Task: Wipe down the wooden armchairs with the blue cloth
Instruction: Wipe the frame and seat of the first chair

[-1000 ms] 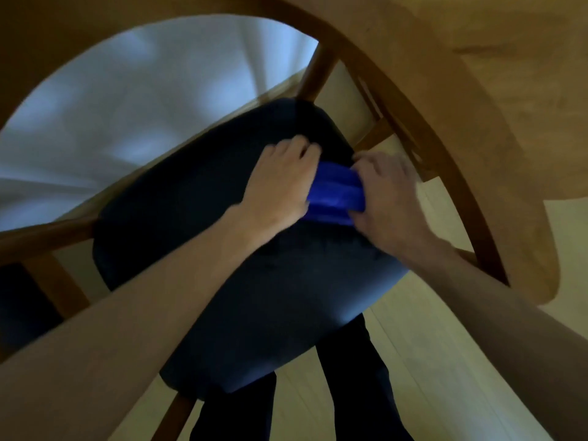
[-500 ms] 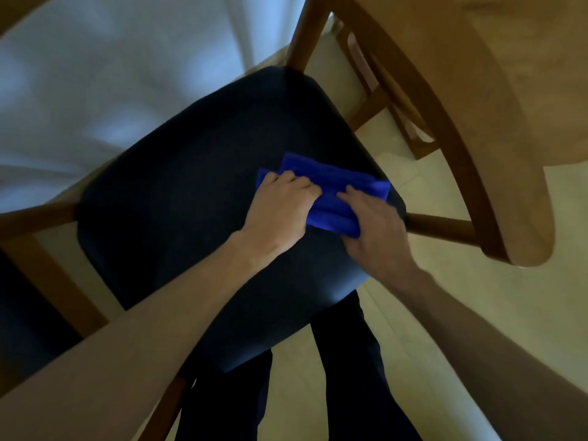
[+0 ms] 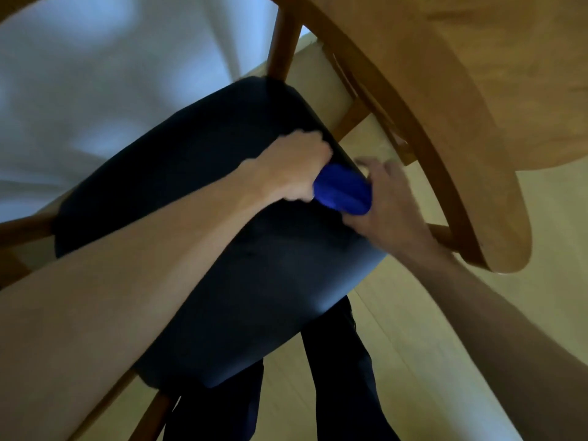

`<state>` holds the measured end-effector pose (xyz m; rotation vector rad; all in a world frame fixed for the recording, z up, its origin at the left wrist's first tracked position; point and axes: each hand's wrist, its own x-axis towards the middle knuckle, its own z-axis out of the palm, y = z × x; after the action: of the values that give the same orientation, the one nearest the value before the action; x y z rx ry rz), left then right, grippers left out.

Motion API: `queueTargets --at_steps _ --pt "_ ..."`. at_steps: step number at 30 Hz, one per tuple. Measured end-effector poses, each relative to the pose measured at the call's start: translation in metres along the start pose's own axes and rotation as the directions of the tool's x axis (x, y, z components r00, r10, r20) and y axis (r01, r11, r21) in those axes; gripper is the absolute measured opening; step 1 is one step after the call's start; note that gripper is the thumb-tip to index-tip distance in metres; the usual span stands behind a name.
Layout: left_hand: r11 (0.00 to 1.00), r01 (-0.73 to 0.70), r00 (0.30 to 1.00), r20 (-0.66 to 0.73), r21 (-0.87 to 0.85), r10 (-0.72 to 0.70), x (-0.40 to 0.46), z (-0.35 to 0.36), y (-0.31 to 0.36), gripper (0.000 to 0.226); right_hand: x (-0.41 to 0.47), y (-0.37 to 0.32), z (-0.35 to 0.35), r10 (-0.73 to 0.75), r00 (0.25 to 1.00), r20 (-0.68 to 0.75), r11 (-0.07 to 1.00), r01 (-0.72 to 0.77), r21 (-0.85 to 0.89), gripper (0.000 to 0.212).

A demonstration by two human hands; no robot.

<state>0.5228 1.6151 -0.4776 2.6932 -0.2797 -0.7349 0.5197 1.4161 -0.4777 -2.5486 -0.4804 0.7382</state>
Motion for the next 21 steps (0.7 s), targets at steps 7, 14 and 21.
queueTargets --at_steps 7,14,21 --pt "0.997 -0.072 0.991 -0.113 -0.001 0.072 0.037 0.013 0.009 0.054 0.012 0.015 0.012 0.063 0.989 -0.133 0.996 -0.071 -0.053 0.058" --pt "1.000 -0.010 0.990 -0.143 -0.006 0.009 -0.070 0.057 -0.001 0.047 -0.043 -0.029 0.052 -0.054 0.998 0.017 0.914 0.056 -0.402 0.033" --pt "0.987 -0.076 0.983 -0.156 0.139 0.098 -0.106 0.070 -0.018 0.052 -0.064 -0.038 0.066 -0.112 0.993 0.026 0.988 0.114 -0.102 0.052"
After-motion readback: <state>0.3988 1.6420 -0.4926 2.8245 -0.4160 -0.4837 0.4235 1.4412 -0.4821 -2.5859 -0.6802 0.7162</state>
